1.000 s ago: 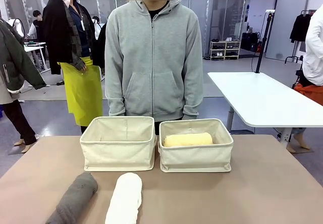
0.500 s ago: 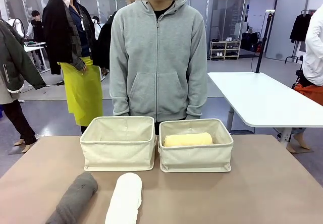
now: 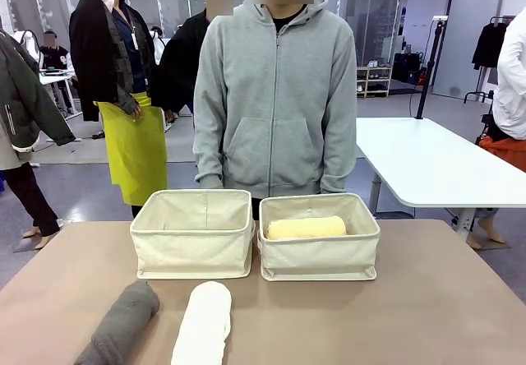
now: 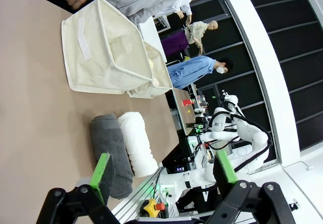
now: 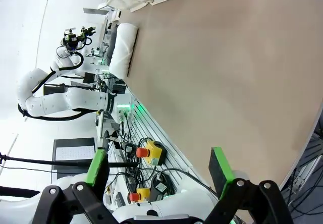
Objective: Divide the towels into two baskets.
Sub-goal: Pick up one hotel-folded towel from the bottom of the table and place it in the Fabric basket indicated by the person.
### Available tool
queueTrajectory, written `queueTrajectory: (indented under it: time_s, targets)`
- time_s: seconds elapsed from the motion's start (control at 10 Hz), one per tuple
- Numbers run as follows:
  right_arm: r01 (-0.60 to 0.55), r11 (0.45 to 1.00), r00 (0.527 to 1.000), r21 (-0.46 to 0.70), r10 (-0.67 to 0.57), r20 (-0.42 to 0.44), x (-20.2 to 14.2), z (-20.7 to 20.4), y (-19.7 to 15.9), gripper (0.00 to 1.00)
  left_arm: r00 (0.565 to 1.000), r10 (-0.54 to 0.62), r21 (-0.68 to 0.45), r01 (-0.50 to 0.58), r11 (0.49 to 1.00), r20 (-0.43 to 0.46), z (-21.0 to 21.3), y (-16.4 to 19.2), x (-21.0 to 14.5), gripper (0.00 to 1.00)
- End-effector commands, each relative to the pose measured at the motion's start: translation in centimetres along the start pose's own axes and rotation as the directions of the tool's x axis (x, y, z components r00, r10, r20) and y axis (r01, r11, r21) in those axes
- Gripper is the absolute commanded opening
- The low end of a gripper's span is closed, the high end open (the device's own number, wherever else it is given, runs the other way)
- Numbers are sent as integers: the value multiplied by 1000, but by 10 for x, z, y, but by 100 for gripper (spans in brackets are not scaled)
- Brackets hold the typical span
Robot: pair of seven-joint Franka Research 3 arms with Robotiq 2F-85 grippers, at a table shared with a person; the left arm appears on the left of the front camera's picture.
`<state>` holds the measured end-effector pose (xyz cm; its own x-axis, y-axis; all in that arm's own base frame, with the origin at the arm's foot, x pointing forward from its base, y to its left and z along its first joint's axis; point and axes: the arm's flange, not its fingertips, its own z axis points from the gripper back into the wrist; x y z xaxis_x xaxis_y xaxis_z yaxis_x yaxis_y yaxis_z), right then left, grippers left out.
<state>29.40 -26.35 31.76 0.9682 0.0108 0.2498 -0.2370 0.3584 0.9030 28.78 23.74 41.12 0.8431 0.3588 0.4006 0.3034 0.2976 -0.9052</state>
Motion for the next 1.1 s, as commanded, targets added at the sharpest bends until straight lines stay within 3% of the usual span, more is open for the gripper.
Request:
queueTrajectory:
  time_s: [0.0, 1.0]
  targets:
    - [0, 1000, 1000, -17, -1, -10, -2, 0, 5, 100, 1000, -8, -15, 9, 1000, 10, 2, -2, -2, 100]
    - [0, 1000, 1000, -17, -1, -10, -2, 0, 5, 100, 1000, 0, 0, 0, 1000, 0, 0, 0, 0, 100]
